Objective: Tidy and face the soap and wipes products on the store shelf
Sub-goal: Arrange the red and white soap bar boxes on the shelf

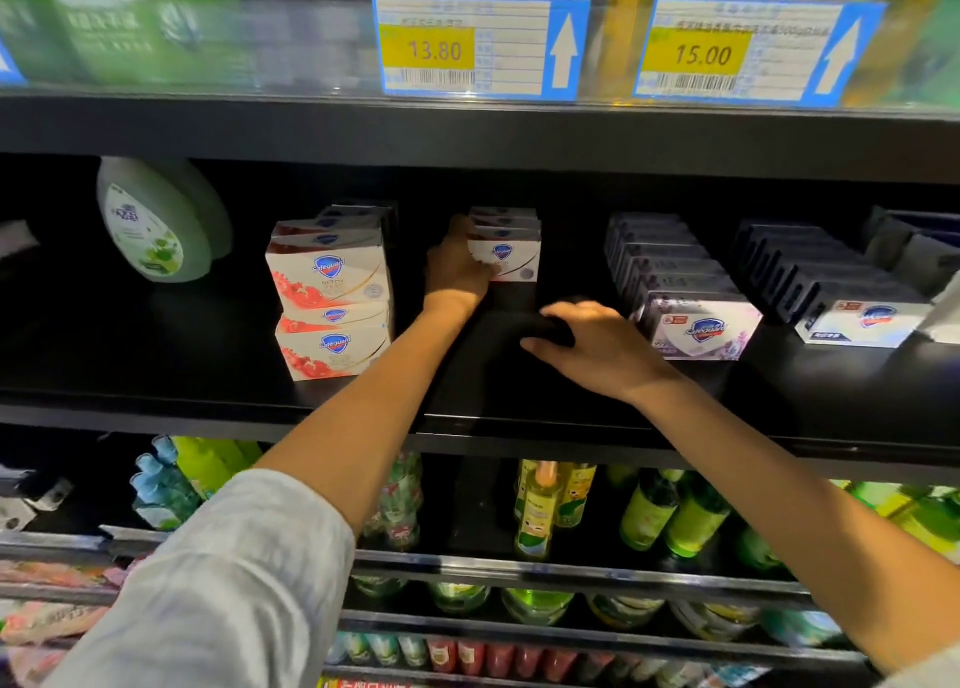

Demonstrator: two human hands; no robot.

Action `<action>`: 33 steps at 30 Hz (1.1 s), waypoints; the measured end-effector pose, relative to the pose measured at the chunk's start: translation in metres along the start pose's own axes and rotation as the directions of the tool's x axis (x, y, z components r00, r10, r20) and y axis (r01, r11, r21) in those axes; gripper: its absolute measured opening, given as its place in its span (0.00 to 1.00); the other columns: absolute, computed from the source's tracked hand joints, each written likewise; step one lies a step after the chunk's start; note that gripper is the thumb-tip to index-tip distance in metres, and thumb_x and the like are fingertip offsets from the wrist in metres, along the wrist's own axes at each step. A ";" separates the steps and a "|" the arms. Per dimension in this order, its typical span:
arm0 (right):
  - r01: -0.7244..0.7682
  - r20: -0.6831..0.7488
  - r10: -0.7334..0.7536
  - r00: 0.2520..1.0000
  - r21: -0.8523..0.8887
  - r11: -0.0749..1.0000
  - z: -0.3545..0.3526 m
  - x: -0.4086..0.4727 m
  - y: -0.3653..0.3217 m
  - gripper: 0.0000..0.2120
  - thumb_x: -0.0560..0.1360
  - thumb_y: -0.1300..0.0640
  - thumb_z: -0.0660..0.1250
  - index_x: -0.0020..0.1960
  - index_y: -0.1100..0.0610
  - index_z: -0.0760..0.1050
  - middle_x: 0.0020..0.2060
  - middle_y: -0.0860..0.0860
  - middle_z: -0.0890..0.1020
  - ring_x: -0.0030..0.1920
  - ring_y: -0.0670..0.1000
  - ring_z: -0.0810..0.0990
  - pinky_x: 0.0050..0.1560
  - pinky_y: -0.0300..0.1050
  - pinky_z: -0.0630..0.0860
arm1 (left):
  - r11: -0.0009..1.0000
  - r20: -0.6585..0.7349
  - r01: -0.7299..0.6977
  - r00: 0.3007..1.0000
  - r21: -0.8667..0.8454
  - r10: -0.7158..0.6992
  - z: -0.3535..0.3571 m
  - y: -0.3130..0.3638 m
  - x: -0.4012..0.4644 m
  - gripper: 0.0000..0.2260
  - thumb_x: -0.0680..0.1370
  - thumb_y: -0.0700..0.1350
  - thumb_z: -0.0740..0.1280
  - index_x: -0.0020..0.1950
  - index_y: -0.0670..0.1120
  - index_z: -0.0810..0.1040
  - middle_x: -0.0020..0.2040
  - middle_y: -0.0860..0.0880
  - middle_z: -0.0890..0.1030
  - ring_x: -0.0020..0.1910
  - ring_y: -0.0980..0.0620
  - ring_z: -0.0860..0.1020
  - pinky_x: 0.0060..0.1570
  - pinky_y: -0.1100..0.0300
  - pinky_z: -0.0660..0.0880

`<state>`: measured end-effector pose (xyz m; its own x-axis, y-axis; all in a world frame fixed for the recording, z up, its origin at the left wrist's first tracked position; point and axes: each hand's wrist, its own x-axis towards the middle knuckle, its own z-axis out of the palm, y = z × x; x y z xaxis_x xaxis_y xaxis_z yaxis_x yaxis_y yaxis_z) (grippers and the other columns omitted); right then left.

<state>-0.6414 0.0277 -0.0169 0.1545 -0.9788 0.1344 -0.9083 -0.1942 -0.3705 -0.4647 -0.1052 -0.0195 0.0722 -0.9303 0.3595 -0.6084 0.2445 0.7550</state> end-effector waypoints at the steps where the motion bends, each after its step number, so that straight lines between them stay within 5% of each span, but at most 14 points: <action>1: 0.010 -0.004 -0.010 1.000 -0.015 1.000 0.001 0.001 0.001 0.29 0.81 0.37 0.66 0.75 0.51 0.73 0.70 0.52 0.76 0.71 0.54 0.73 0.65 0.43 0.69 | 1.000 -0.004 0.003 1.000 -0.014 -0.003 0.001 0.000 0.002 0.25 0.75 0.39 0.77 0.71 0.43 0.73 0.68 0.42 0.80 0.68 0.40 0.78 0.67 0.49 0.76; 10: 0.031 -0.024 -0.032 0.999 -0.029 0.999 0.003 0.004 0.005 0.28 0.79 0.35 0.66 0.74 0.50 0.74 0.69 0.51 0.77 0.70 0.54 0.74 0.65 0.46 0.71 | 0.999 -0.002 0.042 0.999 -0.031 -0.042 0.004 0.002 0.004 0.28 0.77 0.38 0.75 0.74 0.44 0.70 0.69 0.42 0.79 0.68 0.40 0.78 0.67 0.49 0.77; 16: 0.034 -0.049 -0.035 0.998 -0.024 0.999 0.004 0.002 0.005 0.29 0.79 0.35 0.67 0.74 0.50 0.74 0.69 0.51 0.77 0.71 0.54 0.74 0.68 0.46 0.69 | 0.982 0.024 0.011 1.000 0.189 -0.016 -0.017 0.023 -0.025 0.32 0.79 0.43 0.71 0.80 0.47 0.62 0.66 0.38 0.80 0.63 0.35 0.79 0.60 0.45 0.78; 20: 0.018 -0.034 -0.019 0.999 -0.033 0.999 0.003 0.002 0.004 0.28 0.79 0.33 0.64 0.73 0.47 0.73 0.67 0.50 0.77 0.70 0.54 0.74 0.69 0.49 0.71 | 0.934 0.042 -0.085 0.996 0.346 0.075 -0.046 0.041 -0.080 0.17 0.81 0.47 0.67 0.69 0.44 0.76 0.60 0.38 0.81 0.57 0.35 0.80 0.48 0.51 0.75; 22: 0.029 -0.030 -0.031 0.999 -0.039 0.999 0.003 0.002 0.001 0.27 0.79 0.33 0.64 0.73 0.46 0.73 0.67 0.50 0.78 0.69 0.53 0.75 0.68 0.49 0.72 | 0.936 0.011 -0.133 0.990 0.327 0.137 -0.061 0.043 -0.109 0.14 0.82 0.50 0.67 0.61 0.42 0.80 0.57 0.40 0.81 0.56 0.38 0.80 0.48 0.51 0.74; 26: 0.083 -0.015 -0.083 0.996 -0.016 0.996 0.001 0.008 -0.017 0.25 0.80 0.37 0.65 0.73 0.46 0.74 0.68 0.50 0.79 0.69 0.52 0.76 0.67 0.48 0.72 | 0.957 -0.130 -0.245 0.955 0.158 0.266 -0.093 0.025 -0.155 0.13 0.83 0.48 0.69 0.67 0.47 0.79 0.60 0.49 0.81 0.57 0.51 0.80 0.56 0.57 0.76; 30: 0.151 -0.060 -0.141 0.988 0.235 0.960 0.001 0.019 -0.050 0.23 0.79 0.42 0.70 0.72 0.48 0.77 0.67 0.47 0.81 0.68 0.48 0.78 0.67 0.41 0.73 | 0.950 -0.282 -0.301 0.907 0.086 0.313 -0.117 0.009 -0.179 0.07 0.82 0.41 0.69 0.60 0.45 0.81 0.53 0.52 0.81 0.50 0.62 0.75 0.52 0.76 0.68; 33: 0.192 -0.115 -0.162 0.980 0.349 0.917 0.006 0.030 -0.078 0.23 0.80 0.45 0.71 0.73 0.50 0.76 0.66 0.48 0.81 0.67 0.47 0.79 0.66 0.40 0.73 | 0.907 -0.293 -0.410 0.859 0.098 0.420 -0.123 0.005 -0.184 0.07 0.82 0.37 0.68 0.59 0.43 0.82 0.52 0.53 0.81 0.49 0.62 0.75 0.54 0.74 0.68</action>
<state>-0.5632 0.0132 0.0109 0.2536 -0.9206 0.2971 -0.6676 -0.3888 -0.6350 -0.3832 0.1010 -0.0146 0.0378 -0.6164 0.7865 -0.6589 0.5764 0.4834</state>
